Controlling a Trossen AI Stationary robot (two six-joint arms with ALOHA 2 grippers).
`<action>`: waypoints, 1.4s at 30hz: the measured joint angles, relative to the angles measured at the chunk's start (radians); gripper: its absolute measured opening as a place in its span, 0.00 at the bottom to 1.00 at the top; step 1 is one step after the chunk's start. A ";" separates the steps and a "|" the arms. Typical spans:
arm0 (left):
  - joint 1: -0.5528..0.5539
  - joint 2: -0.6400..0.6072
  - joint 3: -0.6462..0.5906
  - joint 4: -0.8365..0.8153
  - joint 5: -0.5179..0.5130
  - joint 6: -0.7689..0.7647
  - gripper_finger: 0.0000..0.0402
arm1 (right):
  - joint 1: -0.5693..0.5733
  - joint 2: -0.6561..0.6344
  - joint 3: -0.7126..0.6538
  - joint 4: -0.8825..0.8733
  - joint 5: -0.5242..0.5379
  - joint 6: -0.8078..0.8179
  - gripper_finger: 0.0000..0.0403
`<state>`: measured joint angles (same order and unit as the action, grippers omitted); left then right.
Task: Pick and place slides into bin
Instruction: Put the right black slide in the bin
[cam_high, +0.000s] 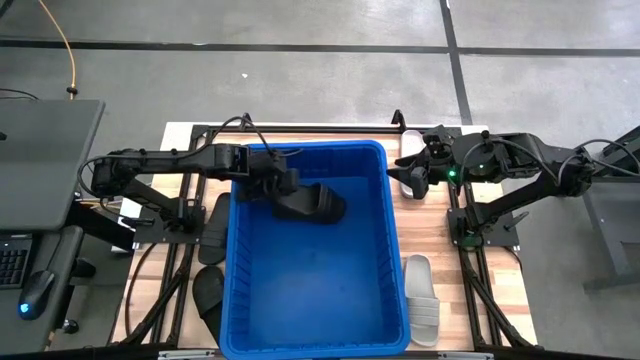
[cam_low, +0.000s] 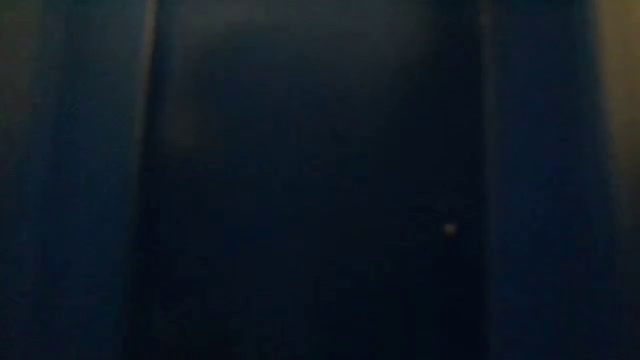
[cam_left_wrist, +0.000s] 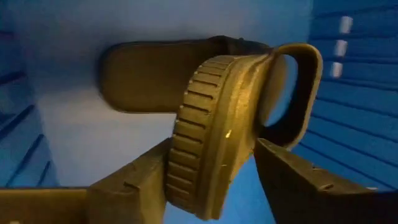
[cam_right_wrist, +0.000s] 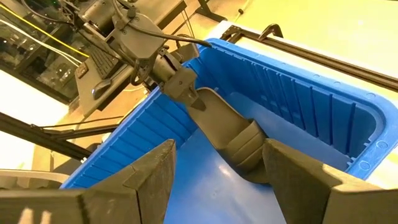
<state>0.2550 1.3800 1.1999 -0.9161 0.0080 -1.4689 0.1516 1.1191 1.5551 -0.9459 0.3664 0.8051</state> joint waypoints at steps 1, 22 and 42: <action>0.000 0.000 0.000 0.019 0.000 0.013 0.48 | 0.000 0.000 0.000 0.000 0.000 0.000 0.58; 0.000 0.000 -0.001 0.225 -0.008 0.060 0.14 | 0.000 0.000 0.000 -0.001 -0.019 0.005 0.58; -0.207 -0.013 0.095 0.070 0.078 -0.155 0.14 | 0.000 0.000 0.000 -0.042 0.020 0.021 0.58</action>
<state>0.0484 1.3673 1.2945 -0.8462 0.0857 -1.6243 0.1514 1.1189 1.5553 -0.9884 0.3862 0.8263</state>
